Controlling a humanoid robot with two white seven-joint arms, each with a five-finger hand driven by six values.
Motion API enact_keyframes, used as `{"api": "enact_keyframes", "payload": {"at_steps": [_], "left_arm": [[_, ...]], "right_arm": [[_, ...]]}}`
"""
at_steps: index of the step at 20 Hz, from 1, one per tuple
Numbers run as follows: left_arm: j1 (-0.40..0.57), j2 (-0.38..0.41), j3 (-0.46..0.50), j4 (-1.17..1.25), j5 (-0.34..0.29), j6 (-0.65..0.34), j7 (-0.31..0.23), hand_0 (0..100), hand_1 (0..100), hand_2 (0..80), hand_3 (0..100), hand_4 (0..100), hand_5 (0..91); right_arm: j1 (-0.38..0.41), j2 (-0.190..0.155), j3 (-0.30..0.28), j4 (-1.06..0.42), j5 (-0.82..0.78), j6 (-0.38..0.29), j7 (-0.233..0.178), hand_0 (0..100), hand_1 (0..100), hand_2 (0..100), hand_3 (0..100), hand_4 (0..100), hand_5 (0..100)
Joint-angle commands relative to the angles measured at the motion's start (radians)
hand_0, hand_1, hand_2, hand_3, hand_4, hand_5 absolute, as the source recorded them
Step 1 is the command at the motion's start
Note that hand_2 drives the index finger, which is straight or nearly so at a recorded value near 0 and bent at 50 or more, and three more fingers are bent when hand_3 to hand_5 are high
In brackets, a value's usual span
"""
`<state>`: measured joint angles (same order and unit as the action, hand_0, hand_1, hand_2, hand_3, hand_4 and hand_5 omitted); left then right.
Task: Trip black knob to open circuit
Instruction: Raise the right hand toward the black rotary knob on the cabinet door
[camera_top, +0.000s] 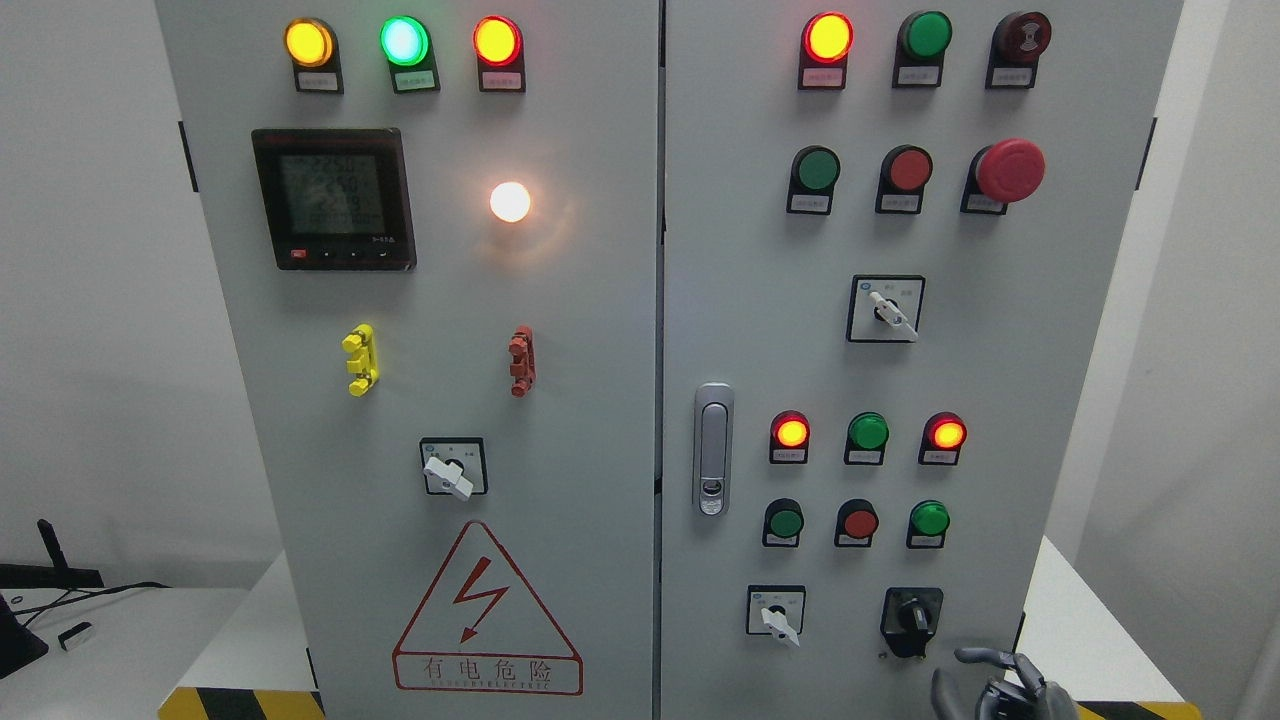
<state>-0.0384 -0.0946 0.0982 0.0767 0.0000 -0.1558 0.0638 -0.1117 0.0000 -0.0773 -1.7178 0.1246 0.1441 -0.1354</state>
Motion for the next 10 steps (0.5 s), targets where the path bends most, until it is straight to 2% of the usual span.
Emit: {"api": "enact_keyframes", "payload": {"at_steps": [1, 10], "left_arm": [[0.0, -0.001, 0.0, 0.0, 0.005, -0.001, 0.001, 12, 39, 0.0, 0, 0, 0.0], [0.0, 0.001, 0.0, 0.0, 0.005, -0.001, 0.001, 12, 39, 0.0, 0, 0, 0.0]], "right_arm": [[-0.025, -0.005, 0.005, 0.026, 0.001, 0.0, 0.0, 42, 76, 44, 99, 100, 100], [-0.026, 0.005, 0.021, 0.024, 0.001, 0.0, 0.0, 42, 76, 46, 100, 100, 100]]}}
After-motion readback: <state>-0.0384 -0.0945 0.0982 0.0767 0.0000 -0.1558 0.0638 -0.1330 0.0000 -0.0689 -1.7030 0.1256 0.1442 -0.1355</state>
